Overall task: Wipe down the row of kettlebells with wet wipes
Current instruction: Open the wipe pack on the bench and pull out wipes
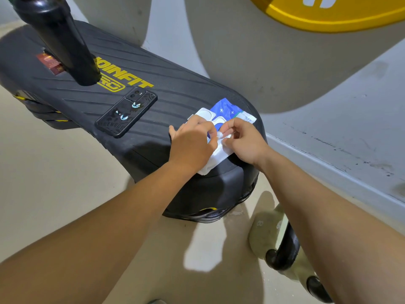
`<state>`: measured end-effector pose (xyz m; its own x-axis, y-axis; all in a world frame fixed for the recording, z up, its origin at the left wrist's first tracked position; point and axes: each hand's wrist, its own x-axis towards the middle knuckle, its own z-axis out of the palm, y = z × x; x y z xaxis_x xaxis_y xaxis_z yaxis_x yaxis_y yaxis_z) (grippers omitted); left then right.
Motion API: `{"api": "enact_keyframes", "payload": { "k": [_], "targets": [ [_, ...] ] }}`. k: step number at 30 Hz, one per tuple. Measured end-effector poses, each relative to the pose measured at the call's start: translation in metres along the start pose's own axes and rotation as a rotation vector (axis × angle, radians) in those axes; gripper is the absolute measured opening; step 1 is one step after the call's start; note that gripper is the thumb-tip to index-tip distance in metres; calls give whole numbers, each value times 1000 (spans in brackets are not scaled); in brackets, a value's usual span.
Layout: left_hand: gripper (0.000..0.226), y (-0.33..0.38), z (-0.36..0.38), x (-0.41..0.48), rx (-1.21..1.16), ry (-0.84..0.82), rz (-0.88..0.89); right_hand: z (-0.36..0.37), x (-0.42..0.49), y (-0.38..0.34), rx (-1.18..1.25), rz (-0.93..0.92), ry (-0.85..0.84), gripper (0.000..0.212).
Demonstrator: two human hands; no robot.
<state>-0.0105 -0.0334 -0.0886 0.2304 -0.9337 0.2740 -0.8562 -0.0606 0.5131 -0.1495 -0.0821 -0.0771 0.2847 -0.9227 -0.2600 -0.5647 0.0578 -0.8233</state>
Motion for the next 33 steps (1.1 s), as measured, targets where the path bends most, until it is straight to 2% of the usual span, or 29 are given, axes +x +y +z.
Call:
{"api": "enact_keyframes", "payload": {
  "k": [4, 10, 14, 18, 26, 30, 33],
  "targets": [
    [9, -3, -10, 7, -45, -50, 4, 4, 0, -1, 2, -22, 11, 24],
    [14, -5, -22, 13, -10, -179, -21, 5, -1, -1, -14, -21, 105, 6],
    [17, -4, -32, 18, -69, -254, -84, 10, 4, 0, -90, -28, 152, 22],
    [16, -2, -40, 23, -125, -317, -130, 10, 5, -1, -103, -29, 164, 24],
    [9, -7, -38, 15, -243, -272, -175, 9, 4, 1, -80, -17, 170, 21],
    [29, -7, -35, 14, -159, -292, -76, 10, 4, -1, -8, 29, 127, 19],
    [10, -5, -33, 17, -172, -252, -94, 10, 5, -3, 54, 63, 99, 17]
  ]
}}
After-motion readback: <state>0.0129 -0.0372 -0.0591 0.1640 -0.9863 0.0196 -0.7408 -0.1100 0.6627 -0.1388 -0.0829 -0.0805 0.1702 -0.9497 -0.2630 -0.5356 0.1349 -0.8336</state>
